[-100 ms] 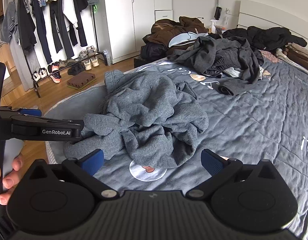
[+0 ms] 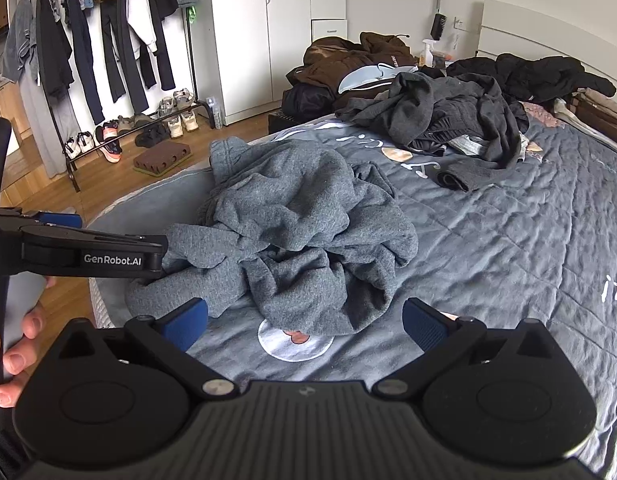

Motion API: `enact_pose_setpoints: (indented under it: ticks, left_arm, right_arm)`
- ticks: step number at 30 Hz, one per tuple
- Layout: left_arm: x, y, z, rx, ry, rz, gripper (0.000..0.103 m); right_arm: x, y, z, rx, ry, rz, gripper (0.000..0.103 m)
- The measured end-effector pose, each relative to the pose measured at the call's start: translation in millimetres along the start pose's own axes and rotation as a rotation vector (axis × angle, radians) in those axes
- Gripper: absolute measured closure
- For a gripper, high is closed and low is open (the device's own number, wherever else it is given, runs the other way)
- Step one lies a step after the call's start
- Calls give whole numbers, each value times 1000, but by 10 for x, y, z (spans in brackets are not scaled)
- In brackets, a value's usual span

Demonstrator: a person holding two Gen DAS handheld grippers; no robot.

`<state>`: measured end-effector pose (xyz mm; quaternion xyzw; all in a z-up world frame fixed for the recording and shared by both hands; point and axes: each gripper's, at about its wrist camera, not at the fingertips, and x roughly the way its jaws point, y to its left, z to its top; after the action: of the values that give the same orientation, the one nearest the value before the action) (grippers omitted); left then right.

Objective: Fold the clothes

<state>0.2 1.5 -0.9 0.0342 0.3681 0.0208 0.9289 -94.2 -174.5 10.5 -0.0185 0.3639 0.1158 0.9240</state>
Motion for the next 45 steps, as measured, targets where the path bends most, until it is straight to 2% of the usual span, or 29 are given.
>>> enact_pose_setpoints:
  ticks: [12,16,45]
  left_arm:
    - [27,44,-19,-36,-3,-25,0]
    - [37,36,-35,-40,3,-63,0]
    - [10,59,-24,-38,-11,-44,0]
  right_arm:
    - [-7,72,-2,-25,-14,17,0]
    - [-5,75,-7,-25,-14,22,0]
    - [13,132,10,-34,-13,28,0]
